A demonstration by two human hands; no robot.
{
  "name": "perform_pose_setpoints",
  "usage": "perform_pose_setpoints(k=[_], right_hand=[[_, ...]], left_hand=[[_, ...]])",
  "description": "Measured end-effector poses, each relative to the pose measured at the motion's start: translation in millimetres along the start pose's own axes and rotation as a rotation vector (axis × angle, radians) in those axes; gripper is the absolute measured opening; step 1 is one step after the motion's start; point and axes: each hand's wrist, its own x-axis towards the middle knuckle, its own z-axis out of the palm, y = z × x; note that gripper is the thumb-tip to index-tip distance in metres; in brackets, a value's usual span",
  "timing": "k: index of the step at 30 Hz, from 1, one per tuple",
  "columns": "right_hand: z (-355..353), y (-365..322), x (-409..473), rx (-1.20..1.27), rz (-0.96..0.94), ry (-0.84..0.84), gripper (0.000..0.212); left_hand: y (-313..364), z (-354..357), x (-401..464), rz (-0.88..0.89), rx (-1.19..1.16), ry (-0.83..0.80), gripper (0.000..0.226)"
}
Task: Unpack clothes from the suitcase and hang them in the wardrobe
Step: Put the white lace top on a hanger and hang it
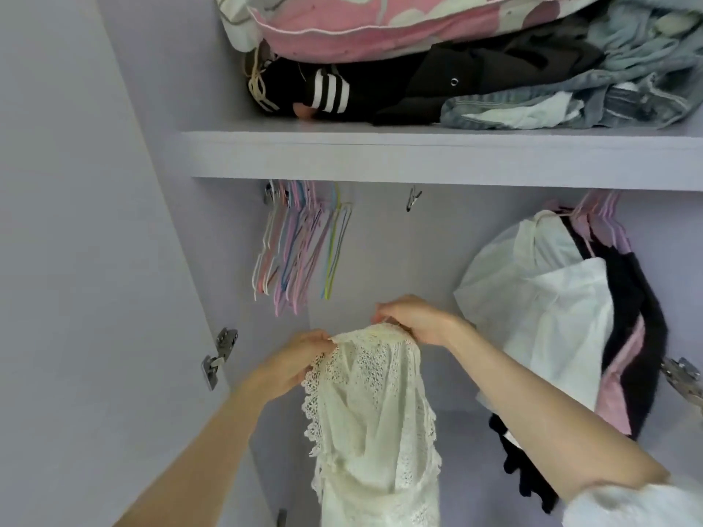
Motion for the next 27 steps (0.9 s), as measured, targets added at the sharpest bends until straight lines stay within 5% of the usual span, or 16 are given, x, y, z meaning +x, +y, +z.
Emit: perform_pose_setpoints(k=[3,6,13,23,27], right_hand=[[26,-24,40,-0.009,0.024,0.004,0.022],[48,-47,79,0.097,-0.009,0.091,0.024],[71,-65,143,0.041,0.034,0.227,0.055],[57,-59,159,0.207,-0.081,0.446,0.024],[39,-66,146,0.421,-0.170,0.461,0.031]], left_hand=[[12,-33,17,-0.022,-0.035,-0.007,0.002],[19,-55,32,-0.044,0.010,-0.048,0.023],[28,-87,57,-0.026,-0.003,0.044,0.028],[29,-89,76,-0.048,-0.083,0.109,0.031],[29,-88,82,-0.078,-0.111,0.119,0.015]])
